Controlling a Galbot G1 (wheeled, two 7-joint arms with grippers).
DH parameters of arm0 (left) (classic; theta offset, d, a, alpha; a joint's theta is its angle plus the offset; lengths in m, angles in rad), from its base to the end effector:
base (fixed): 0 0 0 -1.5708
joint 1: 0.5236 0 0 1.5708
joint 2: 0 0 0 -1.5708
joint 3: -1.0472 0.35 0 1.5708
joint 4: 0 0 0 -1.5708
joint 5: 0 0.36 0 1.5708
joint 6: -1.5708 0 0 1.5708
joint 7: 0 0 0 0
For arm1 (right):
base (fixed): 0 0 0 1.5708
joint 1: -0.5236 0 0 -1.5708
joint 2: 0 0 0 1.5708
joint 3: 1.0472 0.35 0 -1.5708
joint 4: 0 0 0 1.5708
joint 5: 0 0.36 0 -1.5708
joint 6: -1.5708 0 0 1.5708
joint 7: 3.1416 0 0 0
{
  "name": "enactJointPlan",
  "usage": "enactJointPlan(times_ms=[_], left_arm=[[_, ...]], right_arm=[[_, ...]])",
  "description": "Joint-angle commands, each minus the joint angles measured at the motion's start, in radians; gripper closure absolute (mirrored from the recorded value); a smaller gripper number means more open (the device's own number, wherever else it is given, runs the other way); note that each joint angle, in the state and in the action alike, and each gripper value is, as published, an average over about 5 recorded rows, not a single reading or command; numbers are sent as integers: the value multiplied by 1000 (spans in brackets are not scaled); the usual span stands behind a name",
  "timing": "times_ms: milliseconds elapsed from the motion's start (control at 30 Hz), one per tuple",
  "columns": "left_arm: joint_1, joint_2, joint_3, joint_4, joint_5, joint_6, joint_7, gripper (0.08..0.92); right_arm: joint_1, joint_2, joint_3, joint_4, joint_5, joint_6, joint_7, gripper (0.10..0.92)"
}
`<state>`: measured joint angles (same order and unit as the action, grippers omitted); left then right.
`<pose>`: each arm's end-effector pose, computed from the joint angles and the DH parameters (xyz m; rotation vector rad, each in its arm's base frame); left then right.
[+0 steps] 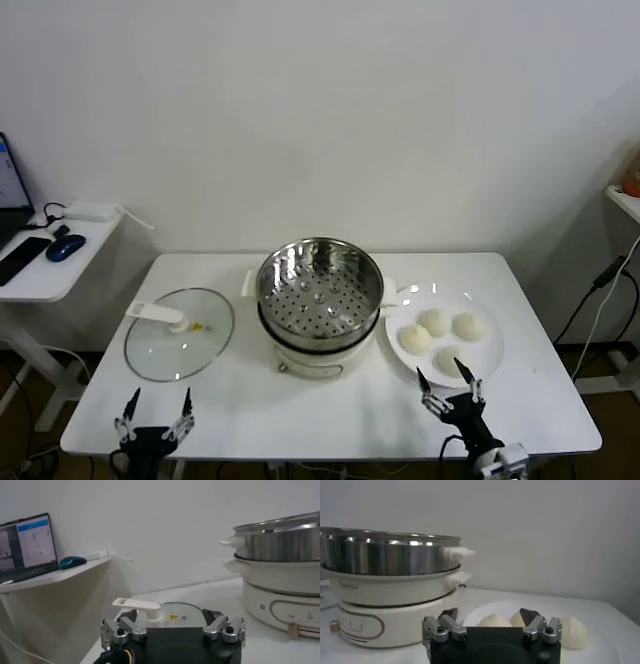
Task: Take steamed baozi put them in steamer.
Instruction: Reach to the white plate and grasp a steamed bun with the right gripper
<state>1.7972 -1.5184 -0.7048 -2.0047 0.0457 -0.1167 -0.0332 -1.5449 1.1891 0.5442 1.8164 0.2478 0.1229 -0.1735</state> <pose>0.1020 0.0692 -0.3619 0.2007 -2.9266 -0.2943 0.1918 -0.1044 -0.3784 0.4014 -2.9677 0.1497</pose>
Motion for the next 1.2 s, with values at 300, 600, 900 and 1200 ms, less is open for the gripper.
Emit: enactJointPlan(times_ms=[300, 600, 900, 1200], left_arm=[[-15, 4, 8, -13, -11, 4, 7, 177], [-32, 7, 3, -5, -24, 13, 19, 177], [-51, 9, 7, -1, -32, 22, 25, 177], [-49, 9, 15, 6, -48, 23, 24, 177]], right_arm=[[497, -492, -34, -157, 18, -177, -427, 203], [956, -735, -411, -413, -16, -192, -856, 203], [1536, -751, -1053, -626, -26, -151, -1003, 203], [1941, -577, -1603, -789, 5, -129, -1057, 203]])
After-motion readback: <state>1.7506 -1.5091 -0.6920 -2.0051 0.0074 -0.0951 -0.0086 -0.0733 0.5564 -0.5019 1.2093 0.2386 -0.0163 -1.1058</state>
